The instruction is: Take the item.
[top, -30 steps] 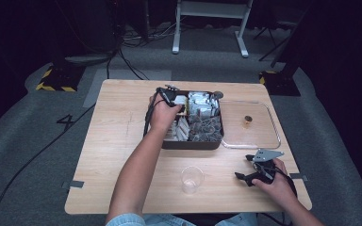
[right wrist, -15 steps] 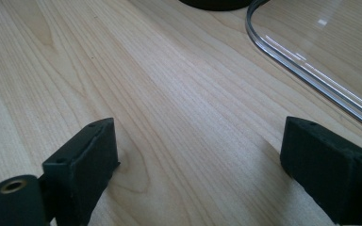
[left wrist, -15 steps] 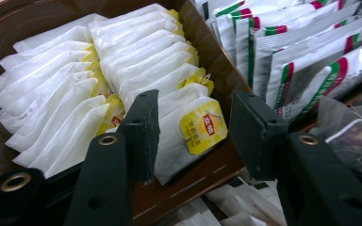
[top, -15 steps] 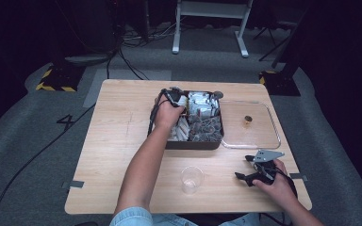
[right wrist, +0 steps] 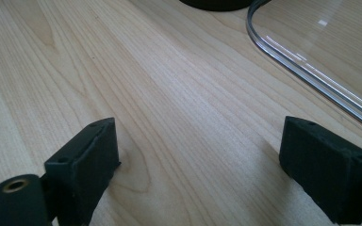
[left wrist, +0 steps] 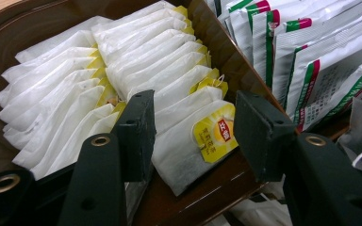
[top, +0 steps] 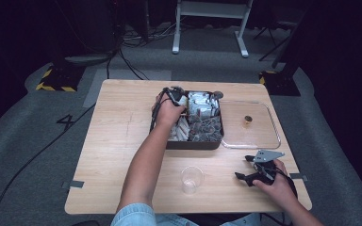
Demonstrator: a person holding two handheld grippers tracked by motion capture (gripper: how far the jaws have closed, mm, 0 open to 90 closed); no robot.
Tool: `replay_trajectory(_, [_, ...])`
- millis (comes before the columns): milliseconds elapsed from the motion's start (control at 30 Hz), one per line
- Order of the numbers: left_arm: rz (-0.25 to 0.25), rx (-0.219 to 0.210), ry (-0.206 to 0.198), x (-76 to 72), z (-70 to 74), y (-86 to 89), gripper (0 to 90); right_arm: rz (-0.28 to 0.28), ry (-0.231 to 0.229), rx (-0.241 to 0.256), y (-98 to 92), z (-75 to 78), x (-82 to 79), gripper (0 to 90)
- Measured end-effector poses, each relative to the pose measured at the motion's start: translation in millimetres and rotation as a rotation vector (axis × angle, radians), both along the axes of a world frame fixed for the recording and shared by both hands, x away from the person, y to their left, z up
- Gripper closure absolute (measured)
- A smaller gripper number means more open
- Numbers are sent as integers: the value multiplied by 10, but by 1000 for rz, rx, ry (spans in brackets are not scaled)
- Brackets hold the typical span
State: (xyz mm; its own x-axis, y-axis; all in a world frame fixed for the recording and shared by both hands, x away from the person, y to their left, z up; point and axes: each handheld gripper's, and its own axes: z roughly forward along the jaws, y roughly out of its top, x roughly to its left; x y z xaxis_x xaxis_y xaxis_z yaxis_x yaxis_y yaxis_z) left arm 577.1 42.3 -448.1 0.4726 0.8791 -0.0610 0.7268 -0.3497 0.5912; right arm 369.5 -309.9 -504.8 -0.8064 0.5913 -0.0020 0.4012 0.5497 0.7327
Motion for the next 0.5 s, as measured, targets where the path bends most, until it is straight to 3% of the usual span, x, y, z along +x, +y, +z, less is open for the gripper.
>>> replay_trajectory(233, [5,19,25,6,-45,-11,552,0,0,0,0,0,-1,127])
replay_trajectory(500, [-37,47,49,-8,-38,-26,694,1,0,0,0,0,-1,127])
